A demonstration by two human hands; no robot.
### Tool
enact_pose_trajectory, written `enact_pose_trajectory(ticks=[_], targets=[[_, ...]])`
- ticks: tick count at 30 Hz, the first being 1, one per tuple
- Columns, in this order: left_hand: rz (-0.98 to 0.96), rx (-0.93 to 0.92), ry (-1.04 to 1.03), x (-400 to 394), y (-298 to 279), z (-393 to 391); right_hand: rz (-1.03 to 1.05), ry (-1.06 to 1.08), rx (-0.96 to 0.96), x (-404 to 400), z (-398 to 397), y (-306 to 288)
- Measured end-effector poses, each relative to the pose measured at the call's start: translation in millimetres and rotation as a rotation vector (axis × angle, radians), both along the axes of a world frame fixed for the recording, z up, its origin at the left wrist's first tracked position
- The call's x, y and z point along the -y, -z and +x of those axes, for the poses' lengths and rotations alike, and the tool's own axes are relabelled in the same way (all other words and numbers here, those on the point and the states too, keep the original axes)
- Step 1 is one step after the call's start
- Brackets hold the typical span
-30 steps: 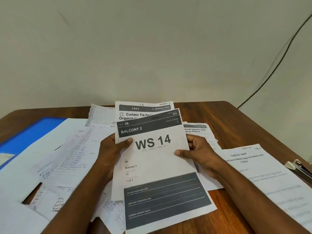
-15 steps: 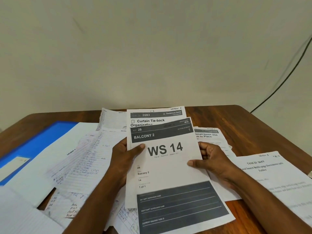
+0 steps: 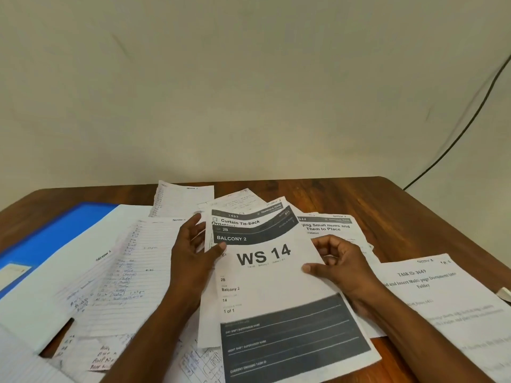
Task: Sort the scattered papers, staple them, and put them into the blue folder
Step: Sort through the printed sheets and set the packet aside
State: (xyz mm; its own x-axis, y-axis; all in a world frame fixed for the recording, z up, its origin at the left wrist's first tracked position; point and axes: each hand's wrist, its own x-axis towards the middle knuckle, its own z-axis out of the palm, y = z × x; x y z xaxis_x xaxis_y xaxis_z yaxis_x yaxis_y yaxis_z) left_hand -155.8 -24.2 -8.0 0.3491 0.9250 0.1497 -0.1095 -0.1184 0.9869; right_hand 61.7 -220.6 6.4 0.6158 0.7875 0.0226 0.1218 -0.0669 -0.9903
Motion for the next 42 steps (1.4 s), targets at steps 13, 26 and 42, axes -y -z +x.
enact_pose_trajectory(ticks=[13, 26, 42], targets=[[-0.021, 0.032, 0.001, 14.7, -10.2, 0.5, 0.094, -0.067, -0.519, 7.6, 8.2, -15.7], [-0.119, 0.048, 0.208, 19.1, -11.7, -6.5, 0.269, 0.005, -0.583, 2.5, -1.2, -13.9], [-0.185, -0.001, -0.108, -82.0, -37.6, -108.5, -0.045, 0.086, -0.292, -25.5, -11.2, -20.7]])
